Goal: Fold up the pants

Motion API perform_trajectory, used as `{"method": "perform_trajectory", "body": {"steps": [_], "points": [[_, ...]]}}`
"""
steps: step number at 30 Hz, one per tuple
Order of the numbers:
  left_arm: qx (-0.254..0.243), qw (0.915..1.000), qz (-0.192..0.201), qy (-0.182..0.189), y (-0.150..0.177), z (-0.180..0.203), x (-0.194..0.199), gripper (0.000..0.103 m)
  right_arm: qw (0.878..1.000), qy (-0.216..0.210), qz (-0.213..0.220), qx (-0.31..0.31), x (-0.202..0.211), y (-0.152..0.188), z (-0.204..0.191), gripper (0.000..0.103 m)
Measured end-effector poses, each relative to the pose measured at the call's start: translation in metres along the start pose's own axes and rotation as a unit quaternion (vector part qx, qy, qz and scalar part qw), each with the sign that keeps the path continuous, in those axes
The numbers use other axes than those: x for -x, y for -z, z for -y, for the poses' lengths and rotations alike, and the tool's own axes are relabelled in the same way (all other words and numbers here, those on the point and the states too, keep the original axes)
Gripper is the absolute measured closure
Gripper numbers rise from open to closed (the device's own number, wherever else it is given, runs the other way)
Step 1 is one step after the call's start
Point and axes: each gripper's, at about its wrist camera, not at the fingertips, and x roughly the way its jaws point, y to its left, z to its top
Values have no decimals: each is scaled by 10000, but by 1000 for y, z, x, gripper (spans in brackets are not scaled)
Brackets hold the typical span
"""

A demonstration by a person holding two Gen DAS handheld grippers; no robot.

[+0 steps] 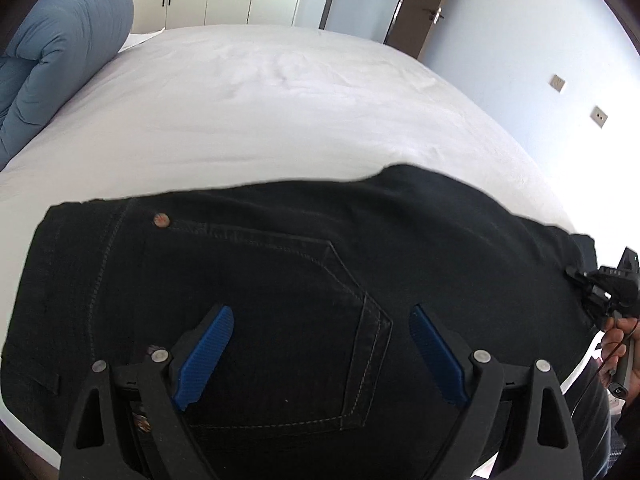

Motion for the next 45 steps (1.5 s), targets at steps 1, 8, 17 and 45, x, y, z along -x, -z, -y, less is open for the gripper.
{"method": "perform_trajectory", "body": {"steps": [1,8,17,45], "points": [[-28,9999,136,69,-11,-1,6,12,9992,302,242,-89,17,-12,7,103],[-558,9910,-270,1185,-81,55,-64,11,9896,-388,-748,1168,-31,7,-92,94],[-1111,9894,-729,584,-97,67,-152,9,9945,-416,-860,428,-81,-5,-47,103],[-1015,9943,-307,-108,31,76,-42,6,9880,710,1271,-518,145,-36,96,95]]}}
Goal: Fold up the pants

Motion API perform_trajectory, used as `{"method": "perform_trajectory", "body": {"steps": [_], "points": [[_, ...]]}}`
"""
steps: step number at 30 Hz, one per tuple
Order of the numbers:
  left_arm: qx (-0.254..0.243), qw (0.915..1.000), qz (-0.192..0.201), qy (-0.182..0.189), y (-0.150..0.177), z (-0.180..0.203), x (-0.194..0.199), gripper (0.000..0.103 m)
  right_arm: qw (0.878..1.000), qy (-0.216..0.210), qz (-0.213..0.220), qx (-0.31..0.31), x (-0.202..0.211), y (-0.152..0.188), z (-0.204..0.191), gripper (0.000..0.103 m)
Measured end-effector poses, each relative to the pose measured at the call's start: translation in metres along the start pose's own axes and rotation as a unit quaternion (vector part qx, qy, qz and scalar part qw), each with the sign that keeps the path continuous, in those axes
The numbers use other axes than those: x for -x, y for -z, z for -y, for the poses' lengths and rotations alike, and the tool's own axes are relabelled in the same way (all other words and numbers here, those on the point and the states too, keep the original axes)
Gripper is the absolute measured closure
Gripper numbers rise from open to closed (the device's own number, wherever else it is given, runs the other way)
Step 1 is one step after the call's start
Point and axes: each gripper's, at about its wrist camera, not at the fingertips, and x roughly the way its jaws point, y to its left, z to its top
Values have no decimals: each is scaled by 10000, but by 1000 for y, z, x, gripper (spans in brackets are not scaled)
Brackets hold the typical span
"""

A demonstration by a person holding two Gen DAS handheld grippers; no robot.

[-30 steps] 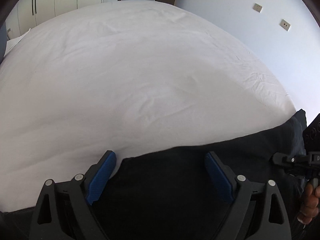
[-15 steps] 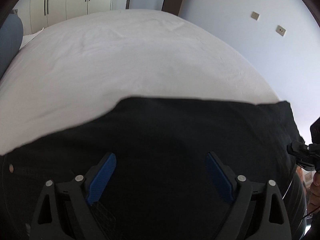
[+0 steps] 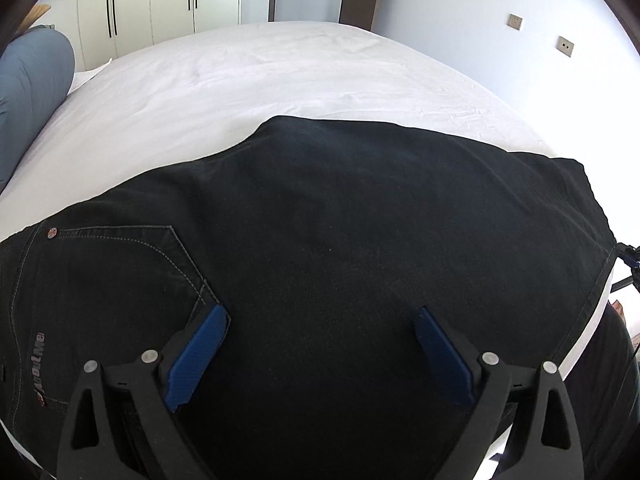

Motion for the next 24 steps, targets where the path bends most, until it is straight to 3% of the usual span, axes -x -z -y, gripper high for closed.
{"method": "perform_trajectory", "body": {"steps": [1,4,5,6,8,11,12,16,21,24], "points": [[5,10000,-13,-17,3,0,1,5,9992,347,197,-13,11,-7,3,95],[115,9999,-118,17,6,5,13,5,9973,-302,371,-560,51,-34,40,91],[204,9996,-100,139,5,6,21,5,9968,-406,346,-592,55,-27,37,80],[282,9992,-34,270,3,9,27,5,9961,-550,255,-634,58,-27,38,47],[359,9983,137,441,-7,17,36,1,9918,-966,19,-841,41,-16,24,0],[471,9957,295,735,-23,31,43,0,9863,-1311,-58,-1001,12,2,1,0],[487,9952,343,777,-28,35,44,0,9866,-1304,-95,-972,5,35,-20,0],[511,9936,459,899,-43,51,39,0,9805,-1538,-316,-1185,-27,48,-33,0],[675,9897,-100,1256,-48,63,15,0,9778,-1572,-329,-1345,-45,49,-22,7],[522,9893,-75,1359,-45,78,13,0,9748,-1724,-425,-1354,-41,50,-16,16]]}}
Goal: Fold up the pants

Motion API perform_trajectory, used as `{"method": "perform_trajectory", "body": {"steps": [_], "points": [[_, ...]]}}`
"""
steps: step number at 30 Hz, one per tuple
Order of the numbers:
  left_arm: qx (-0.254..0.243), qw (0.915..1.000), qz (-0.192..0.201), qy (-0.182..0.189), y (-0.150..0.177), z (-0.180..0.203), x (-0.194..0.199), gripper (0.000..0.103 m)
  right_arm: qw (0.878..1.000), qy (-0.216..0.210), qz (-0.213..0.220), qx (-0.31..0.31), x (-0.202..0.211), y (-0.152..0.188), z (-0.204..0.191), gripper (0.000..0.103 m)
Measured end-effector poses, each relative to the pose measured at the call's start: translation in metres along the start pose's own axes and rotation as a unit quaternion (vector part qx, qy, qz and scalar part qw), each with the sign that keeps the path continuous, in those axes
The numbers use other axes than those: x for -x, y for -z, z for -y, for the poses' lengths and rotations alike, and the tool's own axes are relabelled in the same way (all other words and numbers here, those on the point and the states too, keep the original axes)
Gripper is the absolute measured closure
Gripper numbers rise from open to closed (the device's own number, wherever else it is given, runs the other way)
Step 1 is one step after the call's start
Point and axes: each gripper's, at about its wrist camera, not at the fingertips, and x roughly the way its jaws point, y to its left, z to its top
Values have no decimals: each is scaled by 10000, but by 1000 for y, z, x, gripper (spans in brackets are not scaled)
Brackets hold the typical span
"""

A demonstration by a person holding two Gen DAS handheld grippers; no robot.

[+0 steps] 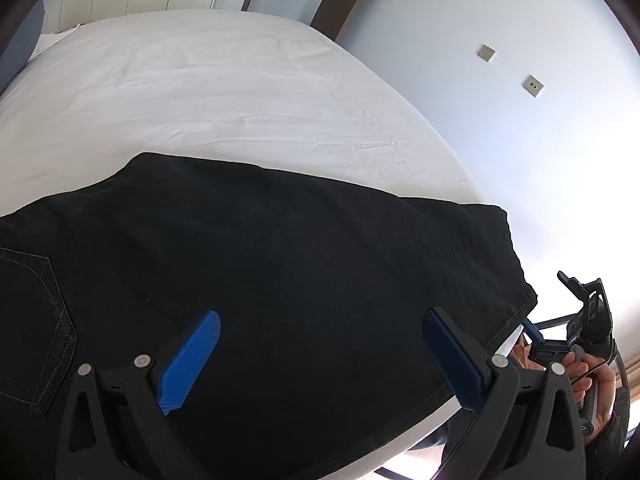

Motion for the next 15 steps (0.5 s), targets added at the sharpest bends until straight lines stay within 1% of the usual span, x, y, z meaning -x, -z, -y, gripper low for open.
{"method": "perform_trajectory", "body": {"steps": [3,4,6,7,8,9,11,13,15], "points": [[25,9999,-43,94,1,6,-5,0,9998,14,-191,80,-10,2,-1,26],[42,9999,-70,109,1,8,-6,0,9997,0,-221,45,-14,3,0,28],[23,9999,-92,78,0,10,-9,0,9996,-94,-228,-101,-21,3,3,38],[13,9999,-96,62,-1,10,-10,0,9995,-132,-248,-140,-24,3,3,41],[22,9999,-106,56,-2,10,-10,0,9995,-129,-263,-145,-25,3,3,48],[43,9999,-119,46,-3,10,-12,0,9994,-134,-271,-164,-28,2,3,58],[71,9999,-127,-12,-5,10,-14,0,9990,-180,-300,-261,-37,1,5,69],[33,9999,-116,-92,-9,11,-17,0,9987,-231,-280,-351,-46,1,7,71],[-59,9997,-191,-168,-11,13,-22,0,9984,-275,-243,-420,-53,1,9,81]]}}
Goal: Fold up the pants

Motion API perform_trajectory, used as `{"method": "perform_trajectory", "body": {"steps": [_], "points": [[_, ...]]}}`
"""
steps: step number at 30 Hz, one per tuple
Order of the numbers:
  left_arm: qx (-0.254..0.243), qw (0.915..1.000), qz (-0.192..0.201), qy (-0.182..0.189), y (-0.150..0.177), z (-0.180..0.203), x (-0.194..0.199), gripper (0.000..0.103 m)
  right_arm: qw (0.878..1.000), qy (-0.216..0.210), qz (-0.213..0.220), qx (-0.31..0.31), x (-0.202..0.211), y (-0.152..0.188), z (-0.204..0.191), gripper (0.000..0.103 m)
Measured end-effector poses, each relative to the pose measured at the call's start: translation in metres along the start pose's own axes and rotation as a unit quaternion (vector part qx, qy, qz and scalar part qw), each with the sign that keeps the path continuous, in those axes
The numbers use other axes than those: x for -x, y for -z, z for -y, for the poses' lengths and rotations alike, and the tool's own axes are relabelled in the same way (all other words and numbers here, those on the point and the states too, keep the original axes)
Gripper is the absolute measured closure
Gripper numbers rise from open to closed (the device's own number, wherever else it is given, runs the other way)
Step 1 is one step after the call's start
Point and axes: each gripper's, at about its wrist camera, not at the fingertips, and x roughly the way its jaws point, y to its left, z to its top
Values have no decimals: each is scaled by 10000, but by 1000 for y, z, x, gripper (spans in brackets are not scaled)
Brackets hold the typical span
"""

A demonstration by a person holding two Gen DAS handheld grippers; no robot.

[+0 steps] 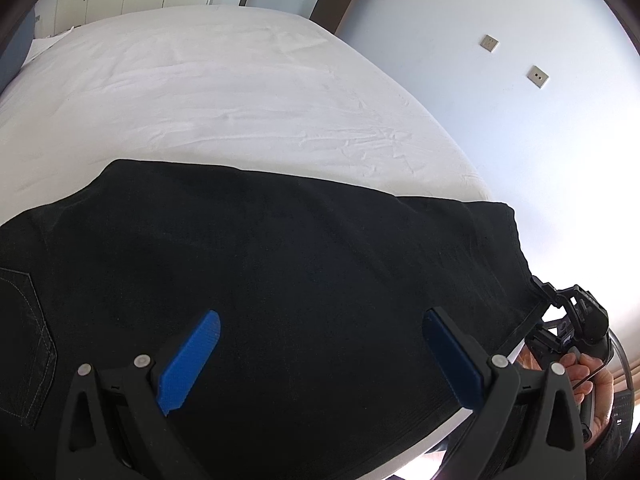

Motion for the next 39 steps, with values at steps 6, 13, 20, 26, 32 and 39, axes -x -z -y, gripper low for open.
{"method": "perform_trajectory", "body": {"steps": [6,13,20,26,32,39], "points": [[-9,9979,-553,-352,-4,-5,-26,26,9994,285,153,127,-14,1,-3,94],[-109,9976,-501,-464,0,-9,-31,31,9947,785,352,559,-23,9,-27,94],[-207,9975,-446,-514,3,-8,-29,32,9793,1311,580,1426,-39,27,-73,95],[-67,9985,-410,-349,3,-17,-24,32,8831,1978,67,4253,-96,116,-162,95],[110,9993,-340,-132,3,-31,-15,32,7634,2245,-1201,5937,-165,234,-161,95],[471,9981,-324,249,-1,-46,-5,17,7443,2467,-1371,6053,-181,249,-148,95]]}}
